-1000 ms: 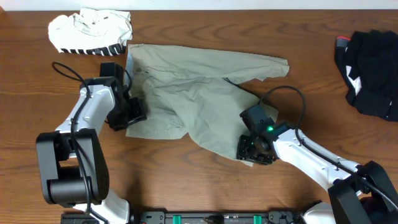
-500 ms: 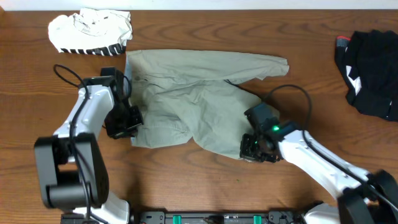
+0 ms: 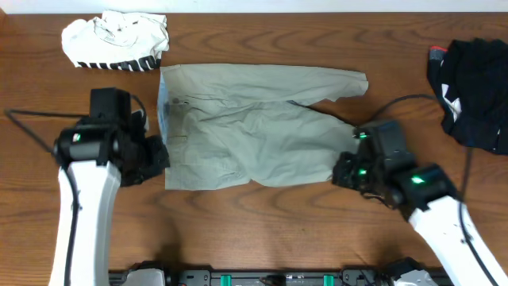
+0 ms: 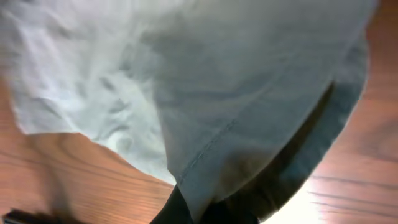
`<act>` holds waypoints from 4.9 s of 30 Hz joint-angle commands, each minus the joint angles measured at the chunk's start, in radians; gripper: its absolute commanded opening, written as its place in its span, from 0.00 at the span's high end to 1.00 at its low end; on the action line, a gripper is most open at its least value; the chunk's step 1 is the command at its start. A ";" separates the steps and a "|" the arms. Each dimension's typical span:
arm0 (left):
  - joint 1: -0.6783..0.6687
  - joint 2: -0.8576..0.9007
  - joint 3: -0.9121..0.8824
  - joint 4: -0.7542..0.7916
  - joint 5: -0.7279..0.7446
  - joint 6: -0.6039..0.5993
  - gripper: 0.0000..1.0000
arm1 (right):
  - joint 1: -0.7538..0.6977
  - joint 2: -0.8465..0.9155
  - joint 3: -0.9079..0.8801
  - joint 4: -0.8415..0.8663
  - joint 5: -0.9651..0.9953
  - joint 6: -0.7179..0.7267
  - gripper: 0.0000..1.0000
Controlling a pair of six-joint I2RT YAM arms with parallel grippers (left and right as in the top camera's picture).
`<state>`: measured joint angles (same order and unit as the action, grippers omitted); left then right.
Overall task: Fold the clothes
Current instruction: 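Grasp the waistband with the left gripper and the leg hem with the right, then lift the pants high with both grippers and swing them forward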
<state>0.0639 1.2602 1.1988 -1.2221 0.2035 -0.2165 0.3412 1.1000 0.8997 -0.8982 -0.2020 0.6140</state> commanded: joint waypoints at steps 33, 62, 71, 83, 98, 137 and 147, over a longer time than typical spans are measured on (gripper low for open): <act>0.023 0.564 -0.115 0.315 0.069 -0.024 0.02 | -0.040 -0.054 0.071 -0.085 0.007 -0.122 0.99; 0.025 0.397 -0.069 0.090 0.182 -0.001 0.94 | -0.041 -0.069 0.116 -0.061 0.057 -0.124 0.99; 0.025 -0.058 0.011 -0.058 0.182 -0.021 0.94 | -0.041 -0.077 0.290 -0.132 0.109 -0.183 0.99; 0.025 -0.259 0.285 -0.288 0.179 -0.051 0.94 | -0.042 -0.077 0.467 -0.312 0.155 -0.188 0.99; 0.025 -0.129 0.414 -0.015 0.178 -0.079 0.94 | -0.096 -0.018 0.544 -0.052 0.197 -0.185 0.99; -0.223 0.093 1.014 0.474 0.057 -0.133 0.94 | -0.373 0.463 1.448 -0.207 0.145 -0.345 0.99; -0.229 0.099 1.014 0.465 -0.022 -0.163 0.94 | -0.373 0.481 1.447 -0.181 0.081 -0.277 0.99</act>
<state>-0.1631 1.3170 2.1998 -0.7780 0.2527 -0.3702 -0.0200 1.5646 2.3295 -1.1091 -0.1150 0.3103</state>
